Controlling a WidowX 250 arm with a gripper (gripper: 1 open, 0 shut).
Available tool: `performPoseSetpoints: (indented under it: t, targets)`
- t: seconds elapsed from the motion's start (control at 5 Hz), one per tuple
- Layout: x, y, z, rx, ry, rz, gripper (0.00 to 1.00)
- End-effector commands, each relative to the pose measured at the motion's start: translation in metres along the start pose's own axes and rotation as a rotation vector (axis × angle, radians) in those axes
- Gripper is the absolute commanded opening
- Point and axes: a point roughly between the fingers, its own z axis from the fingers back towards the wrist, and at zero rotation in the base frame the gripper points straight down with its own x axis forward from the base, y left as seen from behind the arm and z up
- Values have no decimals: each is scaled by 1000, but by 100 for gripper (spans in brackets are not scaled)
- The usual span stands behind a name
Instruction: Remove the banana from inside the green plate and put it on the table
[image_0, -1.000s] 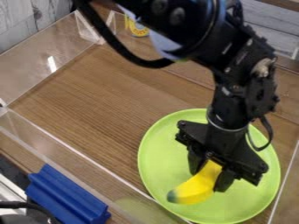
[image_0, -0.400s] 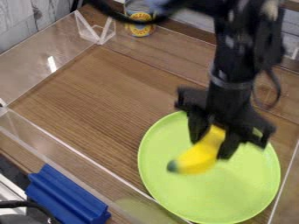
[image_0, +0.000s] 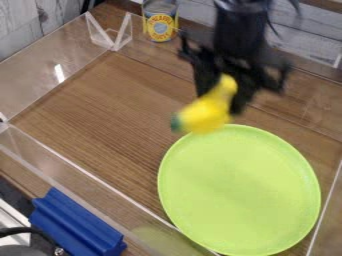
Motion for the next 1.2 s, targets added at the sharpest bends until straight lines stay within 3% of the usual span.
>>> performPoseSetpoints:
  t: [0.0, 0.8, 1.0]
  targets:
    - [15, 35, 21, -9, -67, 26, 0]
    - [24, 43, -52, 32, -87, -5, 0]
    - [29, 44, -61, 45, -91, -12, 0]
